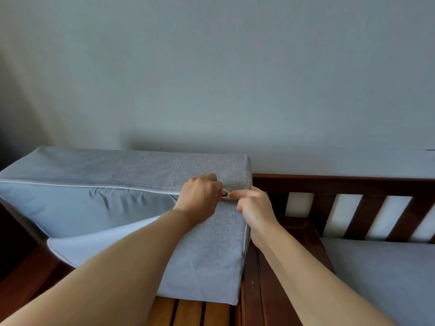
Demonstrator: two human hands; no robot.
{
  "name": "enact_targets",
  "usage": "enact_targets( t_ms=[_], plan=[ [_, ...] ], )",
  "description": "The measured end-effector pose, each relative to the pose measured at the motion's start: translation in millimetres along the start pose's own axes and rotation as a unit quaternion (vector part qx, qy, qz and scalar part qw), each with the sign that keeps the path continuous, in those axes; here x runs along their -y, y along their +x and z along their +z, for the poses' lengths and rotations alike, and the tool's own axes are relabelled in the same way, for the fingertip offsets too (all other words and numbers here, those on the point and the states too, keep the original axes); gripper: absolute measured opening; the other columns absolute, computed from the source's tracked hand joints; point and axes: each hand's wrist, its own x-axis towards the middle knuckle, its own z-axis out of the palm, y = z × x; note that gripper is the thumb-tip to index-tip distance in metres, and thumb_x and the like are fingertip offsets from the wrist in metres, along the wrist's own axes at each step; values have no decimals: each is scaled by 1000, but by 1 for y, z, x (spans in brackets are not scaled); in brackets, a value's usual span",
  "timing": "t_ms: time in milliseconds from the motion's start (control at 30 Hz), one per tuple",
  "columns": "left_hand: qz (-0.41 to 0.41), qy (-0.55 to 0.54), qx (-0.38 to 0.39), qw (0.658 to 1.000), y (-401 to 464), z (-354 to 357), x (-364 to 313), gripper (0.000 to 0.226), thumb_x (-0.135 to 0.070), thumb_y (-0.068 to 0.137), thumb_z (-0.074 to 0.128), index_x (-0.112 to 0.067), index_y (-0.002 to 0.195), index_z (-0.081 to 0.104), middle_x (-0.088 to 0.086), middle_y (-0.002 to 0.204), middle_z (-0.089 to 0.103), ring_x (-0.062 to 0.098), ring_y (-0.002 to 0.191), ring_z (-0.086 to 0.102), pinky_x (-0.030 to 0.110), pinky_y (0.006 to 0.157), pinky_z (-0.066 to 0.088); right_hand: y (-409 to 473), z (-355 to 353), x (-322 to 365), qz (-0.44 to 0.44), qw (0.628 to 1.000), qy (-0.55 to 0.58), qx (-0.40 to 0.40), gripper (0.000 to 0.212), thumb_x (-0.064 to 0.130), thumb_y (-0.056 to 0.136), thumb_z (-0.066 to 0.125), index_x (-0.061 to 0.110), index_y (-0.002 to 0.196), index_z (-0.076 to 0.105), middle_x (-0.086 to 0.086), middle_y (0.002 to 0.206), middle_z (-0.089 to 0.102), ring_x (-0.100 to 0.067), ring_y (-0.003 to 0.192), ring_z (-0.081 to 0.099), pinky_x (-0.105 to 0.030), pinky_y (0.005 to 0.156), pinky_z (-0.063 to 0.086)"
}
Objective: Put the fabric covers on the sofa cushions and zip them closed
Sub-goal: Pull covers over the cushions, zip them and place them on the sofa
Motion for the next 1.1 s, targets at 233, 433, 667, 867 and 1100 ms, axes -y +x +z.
enact_targets(
  t_ms=[233,433,667,867,1100],
  plan=[
    [150,86,-4,985,-26,-7,69,36,-6,47,76,-18,77,60,1,90,57,20,79,49,25,41,28,-7,22,-12,-66,989,-35,-128,43,-13,76,42,17,77,72,3,98,59,-16,93,55,-21,68,46],
    [139,83,17,987,-26,-25,112,35,0,43,85,-14,53,54,0,57,51,22,45,53,19,34,24,-6,43,-19,-85,962,-128,-227,52,-10,71,37,35,68,64,-12,120,54,-33,111,48,-35,83,43],
    [109,-12,-25,994,-29,-11,118,33,3,47,84,-10,55,55,3,54,53,23,42,52,24,38,36,-22,51,-12,-41,958,-161,-234,52,-9,75,34,17,104,69,-11,129,42,-30,116,44,-45,93,48],
    [100,-49,-49,993,-32,-6,121,29,7,53,79,-8,59,55,5,59,54,26,48,53,27,38,40,-17,91,-16,-47,971,-158,-174,51,-6,73,33,35,83,62,-12,125,49,-28,106,51,-31,67,49],
    [124,40,-49,990,-53,-16,153,22,-9,49,73,-15,66,61,5,82,57,27,69,56,26,46,31,-13,145,-11,-53,975,-183,-118,51,-8,75,36,22,98,69,-9,126,51,-23,120,44,-21,79,39]
  ],
)
